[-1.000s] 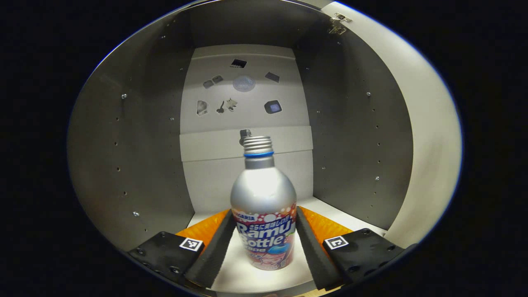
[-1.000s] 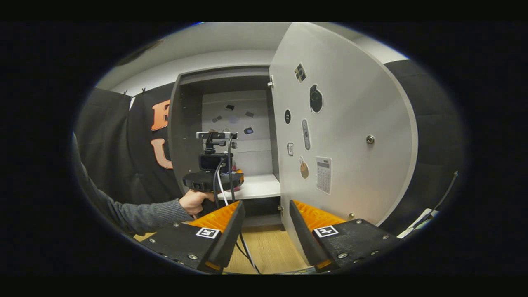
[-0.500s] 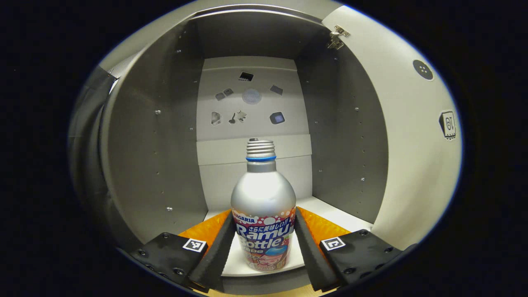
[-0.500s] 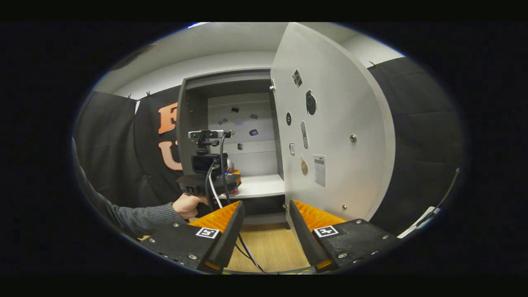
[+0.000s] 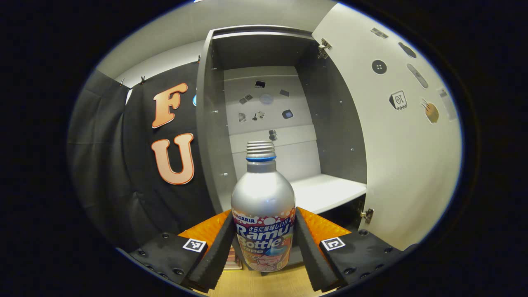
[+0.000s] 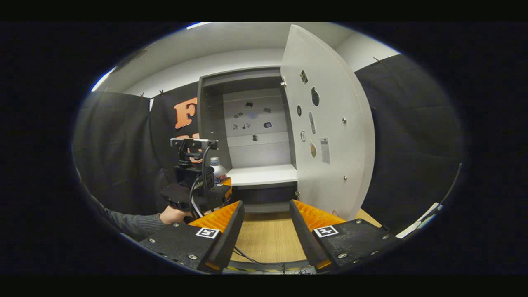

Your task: Open the cabinet door with the right hand, grasp the bottle in the cabinet with the left hand and place it on the coaster, then close the cabinet door with the right hand.

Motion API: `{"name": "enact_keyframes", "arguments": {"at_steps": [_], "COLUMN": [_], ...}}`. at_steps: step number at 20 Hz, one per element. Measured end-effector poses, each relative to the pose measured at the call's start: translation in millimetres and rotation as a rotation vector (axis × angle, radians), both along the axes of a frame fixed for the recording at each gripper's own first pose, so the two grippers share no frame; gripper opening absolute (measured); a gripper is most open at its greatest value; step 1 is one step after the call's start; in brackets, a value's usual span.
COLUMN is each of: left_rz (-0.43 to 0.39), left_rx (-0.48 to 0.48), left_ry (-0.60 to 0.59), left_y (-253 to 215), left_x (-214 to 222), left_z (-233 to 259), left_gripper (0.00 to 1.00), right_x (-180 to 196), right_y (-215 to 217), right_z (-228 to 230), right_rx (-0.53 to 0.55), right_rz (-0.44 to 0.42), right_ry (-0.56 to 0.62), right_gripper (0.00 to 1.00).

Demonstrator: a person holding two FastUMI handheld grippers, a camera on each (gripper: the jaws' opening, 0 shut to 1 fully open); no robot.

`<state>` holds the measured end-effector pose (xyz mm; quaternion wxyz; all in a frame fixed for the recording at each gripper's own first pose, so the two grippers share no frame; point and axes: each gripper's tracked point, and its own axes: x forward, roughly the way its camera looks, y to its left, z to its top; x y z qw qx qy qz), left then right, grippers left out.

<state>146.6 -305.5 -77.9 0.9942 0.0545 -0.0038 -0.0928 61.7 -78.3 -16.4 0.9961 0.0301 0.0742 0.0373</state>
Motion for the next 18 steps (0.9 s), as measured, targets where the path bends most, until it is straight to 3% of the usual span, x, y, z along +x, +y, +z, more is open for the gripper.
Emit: {"name": "enact_keyframes", "arguments": {"at_steps": [2,3,4,9,18], "left_rz": [0.02,0.034,0.045,0.082,0.133], "left_rx": [0.025,0.036,0.047,0.065,0.068], "left_ry": [0.023,0.034,0.049,0.134,0.258], "left_y": [16.2,24.8,32.1,62.1,92.3], "left_x": [-21.4,-30.2,-39.1,-71.1,-92.6], "left_z": [-25.7,-39.6,-54.3,-132.0,-240.7], "left_gripper": [0.86,0.86,0.86,0.86,0.86], "right_x": [-9.7,-12.7,-16.8,-24.7,-16.6], "right_y": [5.6,8.8,12.9,22.4,27.6], "right_z": [-12.6,-18.1,-24.5,-57.2,-102.0], "right_rx": [0.011,0.017,0.023,0.046,0.064], "right_rz": [0.018,0.027,0.038,0.064,0.086], "right_ry": [0.025,0.037,0.056,0.127,0.265], "right_gripper": [0.73,0.69,0.73,0.69,0.69]}}
